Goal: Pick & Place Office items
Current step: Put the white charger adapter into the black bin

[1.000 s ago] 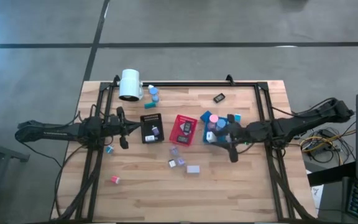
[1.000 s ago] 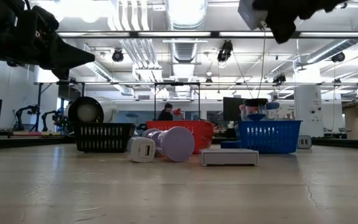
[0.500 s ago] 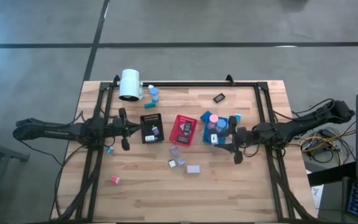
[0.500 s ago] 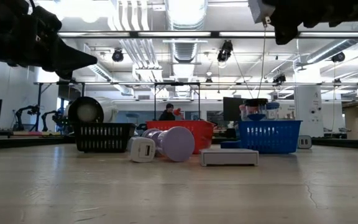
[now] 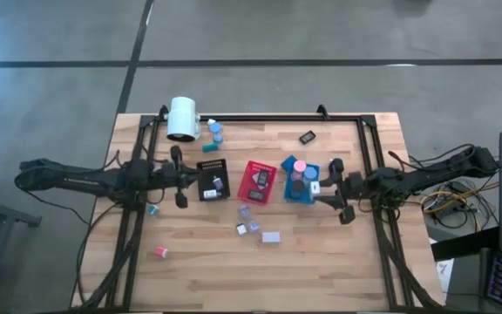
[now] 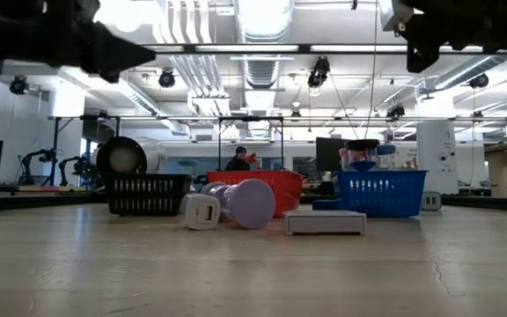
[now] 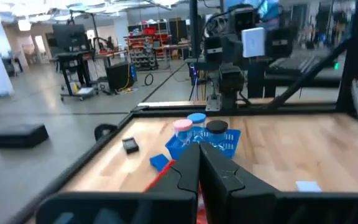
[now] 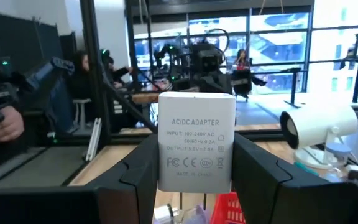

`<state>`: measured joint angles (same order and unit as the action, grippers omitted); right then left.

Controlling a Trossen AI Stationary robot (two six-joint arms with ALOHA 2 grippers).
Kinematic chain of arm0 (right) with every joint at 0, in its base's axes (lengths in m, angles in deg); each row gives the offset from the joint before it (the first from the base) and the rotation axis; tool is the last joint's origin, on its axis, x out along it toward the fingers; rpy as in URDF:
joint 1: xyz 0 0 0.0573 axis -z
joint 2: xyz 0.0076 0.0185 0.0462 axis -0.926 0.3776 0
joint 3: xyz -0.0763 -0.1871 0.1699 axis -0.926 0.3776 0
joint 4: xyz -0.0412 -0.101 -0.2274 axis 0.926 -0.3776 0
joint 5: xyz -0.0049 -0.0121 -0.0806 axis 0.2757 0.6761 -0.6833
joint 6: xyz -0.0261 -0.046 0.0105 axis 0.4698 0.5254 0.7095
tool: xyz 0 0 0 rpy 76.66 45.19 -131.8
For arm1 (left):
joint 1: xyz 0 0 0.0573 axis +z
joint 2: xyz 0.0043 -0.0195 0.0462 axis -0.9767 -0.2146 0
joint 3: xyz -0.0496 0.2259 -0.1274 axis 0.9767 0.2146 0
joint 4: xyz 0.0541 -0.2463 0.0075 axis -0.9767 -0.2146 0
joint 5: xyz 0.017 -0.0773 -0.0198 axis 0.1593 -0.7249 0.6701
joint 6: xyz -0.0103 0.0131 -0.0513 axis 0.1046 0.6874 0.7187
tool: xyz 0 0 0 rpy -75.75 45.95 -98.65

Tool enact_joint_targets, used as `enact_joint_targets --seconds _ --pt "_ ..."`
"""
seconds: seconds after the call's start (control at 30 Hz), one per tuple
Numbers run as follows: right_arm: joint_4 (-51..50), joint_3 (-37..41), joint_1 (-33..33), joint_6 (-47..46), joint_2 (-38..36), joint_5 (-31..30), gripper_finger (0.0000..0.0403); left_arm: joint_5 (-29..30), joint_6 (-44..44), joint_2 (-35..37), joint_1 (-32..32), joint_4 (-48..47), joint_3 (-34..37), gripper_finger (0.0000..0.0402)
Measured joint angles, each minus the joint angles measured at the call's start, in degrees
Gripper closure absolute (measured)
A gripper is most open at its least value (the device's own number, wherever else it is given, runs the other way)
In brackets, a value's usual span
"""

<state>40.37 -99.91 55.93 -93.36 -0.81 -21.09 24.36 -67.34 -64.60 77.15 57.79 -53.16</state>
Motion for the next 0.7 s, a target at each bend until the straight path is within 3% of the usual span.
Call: enact_joint_targets --seconds 0.23,0.47,0.7 --pt "1.37 -1.86 0.07 -4.56 2.43 0.26 0.025 0.71 -16.71 -15.51 -4.6 -0.53 -12.76 0.0378" --pt "1.33 -8.41 0.26 -8.31 8.77 5.95 0.025 0.97 -30.05 -30.56 -10.58 -4.36 -29.51 0.0298" --pt "1.45 -15.23 0.84 -11.1 13.21 6.0 0.025 15.31 -42.91 -41.41 -14.82 -6.09 -43.54 0.0192"
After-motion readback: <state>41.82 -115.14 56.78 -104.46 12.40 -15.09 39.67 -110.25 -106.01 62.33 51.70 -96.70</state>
